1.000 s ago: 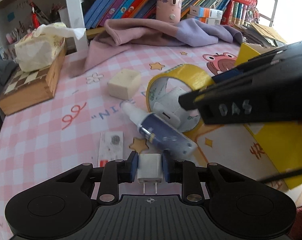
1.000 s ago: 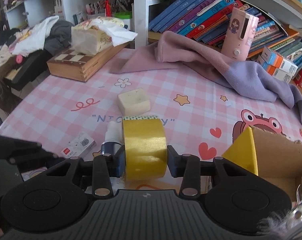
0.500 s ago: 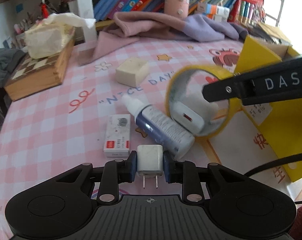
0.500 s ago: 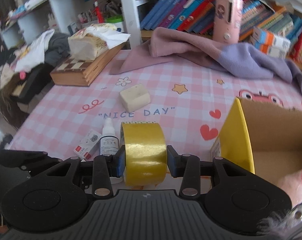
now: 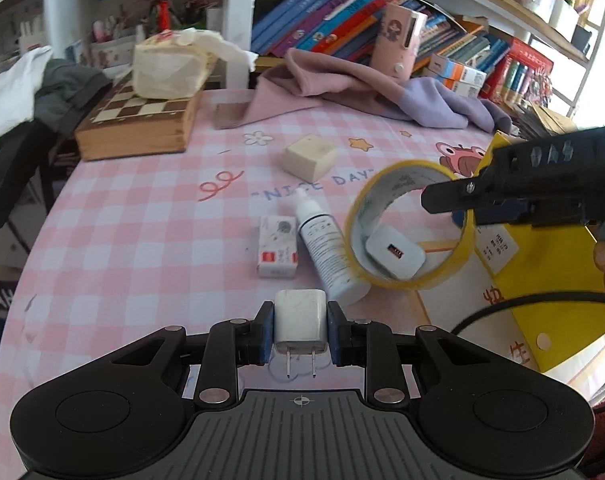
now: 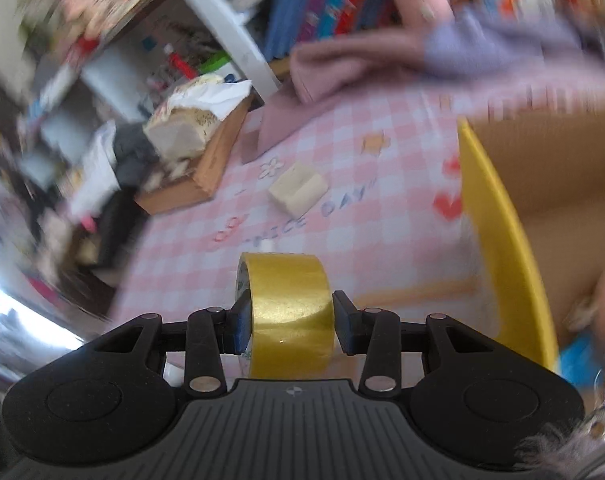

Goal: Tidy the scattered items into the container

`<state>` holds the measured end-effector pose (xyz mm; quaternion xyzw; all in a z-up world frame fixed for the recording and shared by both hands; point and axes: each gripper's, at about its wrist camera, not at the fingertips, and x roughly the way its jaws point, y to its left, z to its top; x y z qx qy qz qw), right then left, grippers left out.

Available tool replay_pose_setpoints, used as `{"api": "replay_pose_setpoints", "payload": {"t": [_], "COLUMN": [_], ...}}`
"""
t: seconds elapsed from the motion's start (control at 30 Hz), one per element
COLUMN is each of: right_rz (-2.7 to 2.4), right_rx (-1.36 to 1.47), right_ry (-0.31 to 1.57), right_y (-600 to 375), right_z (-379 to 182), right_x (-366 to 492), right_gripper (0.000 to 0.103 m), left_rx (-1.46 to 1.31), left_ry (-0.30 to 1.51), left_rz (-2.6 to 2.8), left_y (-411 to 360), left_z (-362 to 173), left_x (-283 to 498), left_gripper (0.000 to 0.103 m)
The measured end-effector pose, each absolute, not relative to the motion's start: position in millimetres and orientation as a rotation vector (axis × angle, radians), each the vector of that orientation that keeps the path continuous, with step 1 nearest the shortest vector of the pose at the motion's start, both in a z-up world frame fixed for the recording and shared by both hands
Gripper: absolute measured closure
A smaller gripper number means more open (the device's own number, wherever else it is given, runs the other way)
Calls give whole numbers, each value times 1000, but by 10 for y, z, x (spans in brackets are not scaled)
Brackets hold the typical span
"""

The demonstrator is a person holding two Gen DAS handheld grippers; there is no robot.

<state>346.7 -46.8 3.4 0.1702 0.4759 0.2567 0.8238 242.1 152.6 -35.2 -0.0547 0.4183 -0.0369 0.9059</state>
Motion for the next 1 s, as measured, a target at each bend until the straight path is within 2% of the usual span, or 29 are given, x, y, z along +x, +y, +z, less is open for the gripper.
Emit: {"api": "replay_pose_setpoints", "payload": {"t": [0.43,1.0], "right_rz": [626,662], "right_rx": [341,117], "right_ry": [917,863], "right_y": [-391,-522], "right_z": [282,486], "right_x": [3152,2244], "right_gripper": [65,65], "left_rx": [-118,-125], "left_ry": [812,741], "left_rz": [-40,-84], "left_y": [1594,1517], "left_z": [-150,132], "left_x": [2056,1455], "left_gripper": [78,78]}}
